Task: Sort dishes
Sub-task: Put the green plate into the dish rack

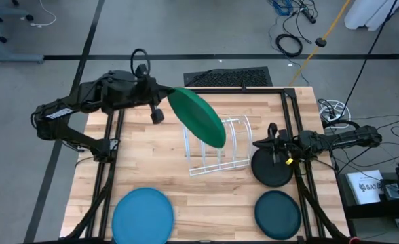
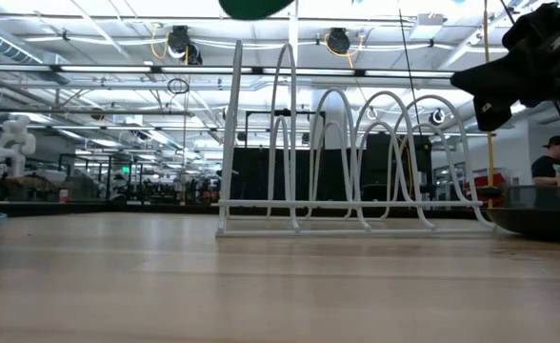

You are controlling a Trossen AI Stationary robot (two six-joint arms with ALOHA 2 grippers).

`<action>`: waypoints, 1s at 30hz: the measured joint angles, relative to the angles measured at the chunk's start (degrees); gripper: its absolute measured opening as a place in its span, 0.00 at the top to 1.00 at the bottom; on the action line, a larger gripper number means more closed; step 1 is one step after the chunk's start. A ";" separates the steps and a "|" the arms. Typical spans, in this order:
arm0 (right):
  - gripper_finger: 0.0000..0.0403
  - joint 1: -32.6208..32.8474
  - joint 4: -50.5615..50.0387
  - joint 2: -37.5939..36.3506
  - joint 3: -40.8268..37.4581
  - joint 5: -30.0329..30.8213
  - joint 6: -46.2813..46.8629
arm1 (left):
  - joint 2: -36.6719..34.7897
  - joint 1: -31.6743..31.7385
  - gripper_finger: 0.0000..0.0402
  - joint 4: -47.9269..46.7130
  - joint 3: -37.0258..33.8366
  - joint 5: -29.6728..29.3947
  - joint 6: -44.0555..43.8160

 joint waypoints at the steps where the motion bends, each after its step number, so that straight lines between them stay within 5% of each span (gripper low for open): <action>1: 1.00 0.01 0.06 0.00 0.02 1.23 -0.19 | 0.02 -0.23 0.97 -0.89 0.00 -0.87 -0.62; 13: 1.00 0.00 -3.61 0.00 1.11 16.51 3.63 | 0.04 -2.02 0.97 -0.74 -0.02 -1.82 -0.89; 19: 1.00 0.01 -9.74 0.02 1.11 17.51 10.51 | 0.04 -2.02 0.97 -0.80 -0.02 -1.83 -0.87; 30: 1.00 0.15 -9.82 0.95 1.11 10.68 11.41 | 0.04 -2.02 0.97 -1.06 -0.02 -1.83 -0.87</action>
